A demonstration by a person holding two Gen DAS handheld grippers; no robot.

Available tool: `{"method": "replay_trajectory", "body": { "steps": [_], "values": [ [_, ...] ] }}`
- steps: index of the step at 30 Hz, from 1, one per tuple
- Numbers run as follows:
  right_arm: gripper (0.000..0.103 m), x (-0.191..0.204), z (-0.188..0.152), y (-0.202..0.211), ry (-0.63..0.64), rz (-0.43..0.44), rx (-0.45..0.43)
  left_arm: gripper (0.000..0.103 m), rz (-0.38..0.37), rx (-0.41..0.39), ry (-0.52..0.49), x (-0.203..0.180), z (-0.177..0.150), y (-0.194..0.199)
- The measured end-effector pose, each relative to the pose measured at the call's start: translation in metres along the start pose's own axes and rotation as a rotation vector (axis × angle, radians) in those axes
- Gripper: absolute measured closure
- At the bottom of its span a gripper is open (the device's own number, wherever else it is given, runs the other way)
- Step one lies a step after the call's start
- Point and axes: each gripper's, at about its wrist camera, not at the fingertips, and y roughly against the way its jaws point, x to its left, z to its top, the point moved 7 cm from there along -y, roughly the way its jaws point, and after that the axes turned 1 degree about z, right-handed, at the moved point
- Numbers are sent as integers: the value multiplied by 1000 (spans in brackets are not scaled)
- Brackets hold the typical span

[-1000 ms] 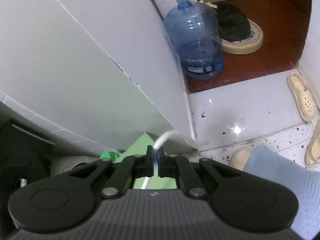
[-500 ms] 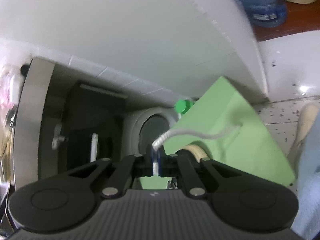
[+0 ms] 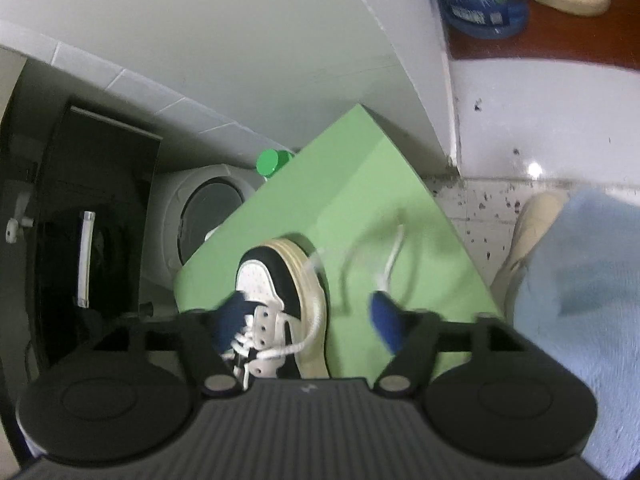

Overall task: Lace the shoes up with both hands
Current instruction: 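Open the right tool, dropping the lace end beside the sneaker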

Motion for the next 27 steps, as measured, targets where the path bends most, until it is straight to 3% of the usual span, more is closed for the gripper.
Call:
{"method": "replay_trajectory", "body": {
  "steps": [2,5,9,10,11,12,19,22,27],
  "values": [
    [17,-2,-3,-1,-21,3,7,99,3,-11,-7,0,0,5],
    [3,-7,-12,4,-38,3,3,98,3,-17,-16,-1,-1,12],
    [0,-8,-27,9,-32,-28,14,97,13,-28,0,3,-2,22],
    [0,-8,-31,8,-23,-41,25,87,20,-33,9,5,-1,24],
    [0,-7,-36,6,-5,-60,33,64,52,-44,26,10,-1,26],
    [0,-5,-41,5,21,-83,37,56,95,-58,47,17,0,27],
    [0,23,-65,-2,209,-150,19,49,152,-96,102,36,3,30],
    [0,34,-77,-6,298,-206,-9,48,209,-178,58,35,6,37],
    [0,57,-97,-7,461,-229,-31,44,194,-253,-13,27,7,45]
  ]
}}
